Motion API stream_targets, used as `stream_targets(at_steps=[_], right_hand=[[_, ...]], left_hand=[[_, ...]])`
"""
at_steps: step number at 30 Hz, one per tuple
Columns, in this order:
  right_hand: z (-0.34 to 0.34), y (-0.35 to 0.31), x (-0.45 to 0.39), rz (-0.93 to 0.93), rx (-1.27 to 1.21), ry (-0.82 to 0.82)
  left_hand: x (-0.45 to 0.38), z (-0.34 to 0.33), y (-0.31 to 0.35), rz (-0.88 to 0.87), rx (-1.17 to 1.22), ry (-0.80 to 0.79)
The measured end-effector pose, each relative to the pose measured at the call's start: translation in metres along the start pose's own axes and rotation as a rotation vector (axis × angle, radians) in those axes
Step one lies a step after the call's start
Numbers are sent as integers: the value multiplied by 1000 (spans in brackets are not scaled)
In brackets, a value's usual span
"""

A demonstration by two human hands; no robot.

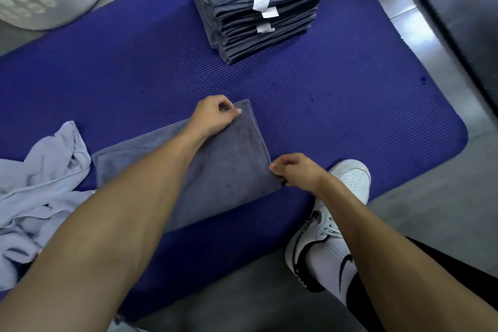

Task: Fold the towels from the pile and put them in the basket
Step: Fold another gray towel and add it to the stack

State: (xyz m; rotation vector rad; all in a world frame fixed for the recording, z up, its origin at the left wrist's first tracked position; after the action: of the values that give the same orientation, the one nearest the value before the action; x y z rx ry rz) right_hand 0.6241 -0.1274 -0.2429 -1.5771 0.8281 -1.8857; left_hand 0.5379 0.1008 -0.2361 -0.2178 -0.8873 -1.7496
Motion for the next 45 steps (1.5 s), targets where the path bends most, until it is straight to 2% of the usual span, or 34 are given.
stream_targets(at_steps=[2,8,12,15,19,22,24,28,30,33,39,42,45], right_hand=[[-2,7,2,-13,-9,-29],[-5,14,1,-1,-69,-19],[-3,20,1,44,58,-2],[-5,22,2,66,134,-12],[-7,20,3,92,191,-46],[-7,18,5,97,225,-61],[-7,13,9,115,250,-62],[-7,-20,28,284,410,-43],[-6,-43,40,406,503,25],[2,-78,60,500,510,166],[-1,-182,121,532,443,409],[-16,-254,156,662,467,502],[-33,-328,200,870,635,543]], left_hand=[[-2,-5,6,-25,-31,-37],[-16,-4,13,-28,-47,39],[-17,-6,17,-31,-98,87],[-14,-10,18,-34,-222,122],[-5,-10,27,13,-419,70],[12,11,32,21,-303,32],[33,34,31,-25,-219,61],[88,87,16,-76,-39,155],[116,112,3,-58,40,199],[157,153,-11,-13,158,266],[254,228,-18,54,288,194],[300,263,-38,114,499,178],[337,295,-58,87,689,222]])
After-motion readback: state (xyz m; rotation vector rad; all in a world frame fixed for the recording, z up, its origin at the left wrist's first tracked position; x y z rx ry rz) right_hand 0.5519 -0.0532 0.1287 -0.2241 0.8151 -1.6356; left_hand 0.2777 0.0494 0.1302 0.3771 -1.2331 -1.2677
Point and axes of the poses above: each hand's wrist, its own x-axis away from the middle knuckle, its own z-axis out of the back of the hand, y = z × x, the point moved 6 cm from there along -x, towards the middle knuckle, and after that the axes turned 13 degrees about z, right-handed, at the moved point
